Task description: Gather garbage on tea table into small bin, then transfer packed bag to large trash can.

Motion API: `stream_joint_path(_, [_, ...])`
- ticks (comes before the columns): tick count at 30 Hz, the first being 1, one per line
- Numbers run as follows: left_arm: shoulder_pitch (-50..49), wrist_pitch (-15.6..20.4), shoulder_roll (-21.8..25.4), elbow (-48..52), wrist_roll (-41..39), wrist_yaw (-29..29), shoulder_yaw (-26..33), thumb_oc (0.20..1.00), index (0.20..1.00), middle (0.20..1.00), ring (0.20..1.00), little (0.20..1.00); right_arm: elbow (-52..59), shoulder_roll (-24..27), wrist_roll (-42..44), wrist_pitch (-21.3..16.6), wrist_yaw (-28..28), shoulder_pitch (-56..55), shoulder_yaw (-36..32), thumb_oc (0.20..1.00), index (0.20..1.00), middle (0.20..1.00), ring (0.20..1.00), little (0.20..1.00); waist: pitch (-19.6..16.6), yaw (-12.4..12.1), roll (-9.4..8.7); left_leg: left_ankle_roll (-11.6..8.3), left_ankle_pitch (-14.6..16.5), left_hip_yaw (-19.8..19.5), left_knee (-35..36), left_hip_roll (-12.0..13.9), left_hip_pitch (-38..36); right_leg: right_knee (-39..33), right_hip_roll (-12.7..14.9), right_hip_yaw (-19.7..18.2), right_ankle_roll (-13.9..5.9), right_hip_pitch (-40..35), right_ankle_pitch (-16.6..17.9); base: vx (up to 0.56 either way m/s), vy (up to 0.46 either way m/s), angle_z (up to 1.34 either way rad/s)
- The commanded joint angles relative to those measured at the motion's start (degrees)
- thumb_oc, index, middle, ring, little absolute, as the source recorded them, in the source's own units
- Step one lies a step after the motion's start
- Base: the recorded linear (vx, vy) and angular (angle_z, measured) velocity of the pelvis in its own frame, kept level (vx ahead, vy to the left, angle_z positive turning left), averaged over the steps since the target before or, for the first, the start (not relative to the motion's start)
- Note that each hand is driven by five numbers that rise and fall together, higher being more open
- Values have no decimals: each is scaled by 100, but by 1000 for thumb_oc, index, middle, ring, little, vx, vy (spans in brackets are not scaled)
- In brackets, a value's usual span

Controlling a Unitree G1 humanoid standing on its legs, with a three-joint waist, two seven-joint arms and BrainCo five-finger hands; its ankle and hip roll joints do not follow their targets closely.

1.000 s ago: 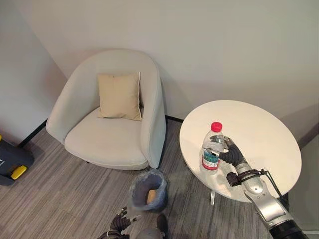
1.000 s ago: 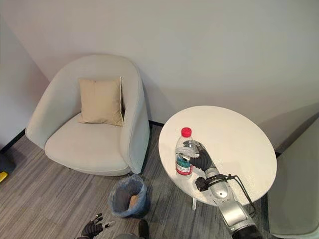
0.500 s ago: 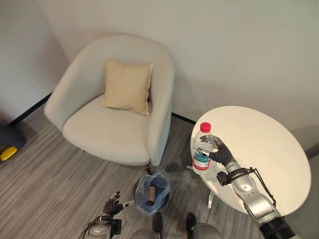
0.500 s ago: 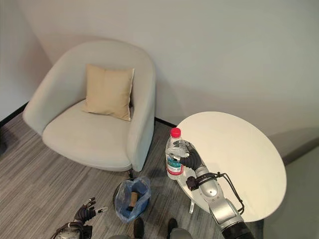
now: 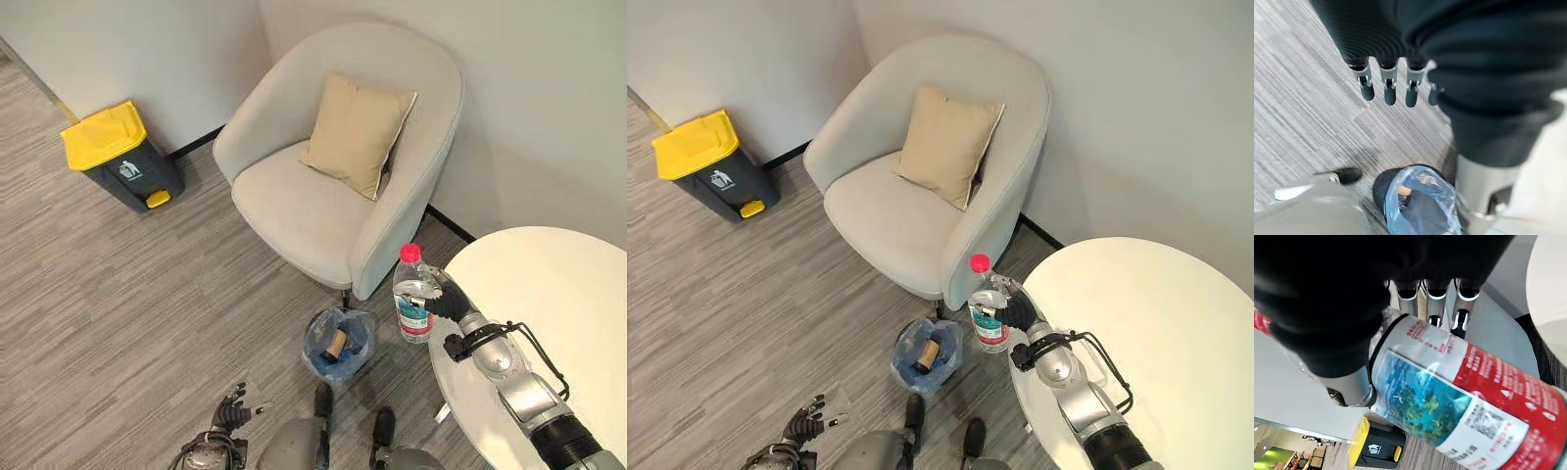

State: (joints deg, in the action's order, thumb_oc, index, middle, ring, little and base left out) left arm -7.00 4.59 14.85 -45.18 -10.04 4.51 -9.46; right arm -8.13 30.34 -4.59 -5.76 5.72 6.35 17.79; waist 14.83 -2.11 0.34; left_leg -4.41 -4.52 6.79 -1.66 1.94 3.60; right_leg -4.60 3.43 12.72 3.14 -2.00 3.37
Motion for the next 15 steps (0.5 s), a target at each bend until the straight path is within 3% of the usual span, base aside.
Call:
stream_joint_path(1, [152,139,157,24,147,69,-64,1000,1000,1000,1000,1000,228,-77,-52,-217,165,29,-11,200,200,200,200,200,-149,147,-64,124,768,-114,-523,-36,142,176,216,106,-762,76,-755,-23,154,1])
stream_joint_path(3, [226,158,215,74,193,96,-136,1000,1000,1000,1000,1000,-40,-130,-114,-165,276,247,41,200,200,200,200,200,-12,153,67,199,738,-169,-243,-122,247,494,271,5,-770,592,-727,-135,254,12])
stream_joint_path(6, [455,225,322,111,90,182,-193,1000,1000,1000,1000,1000,-323,-229,-151,-121,453,793,222,200,200,200,200,200,316,49,103,295,723,-57,-429,-182,788,1071,400,-193,-770,1381,-687,-206,173,-20])
stream_joint_path(15, [1157,404,533,419,-370,503,-465,1000,1000,1000,1000,1000,-823,-357,-10,-115,951,2271,635,200,200,200,200,200,944,-193,175,349,800,-86,-1689,-207,2707,2407,734,-276,-737,3201,-845,-107,33,-4])
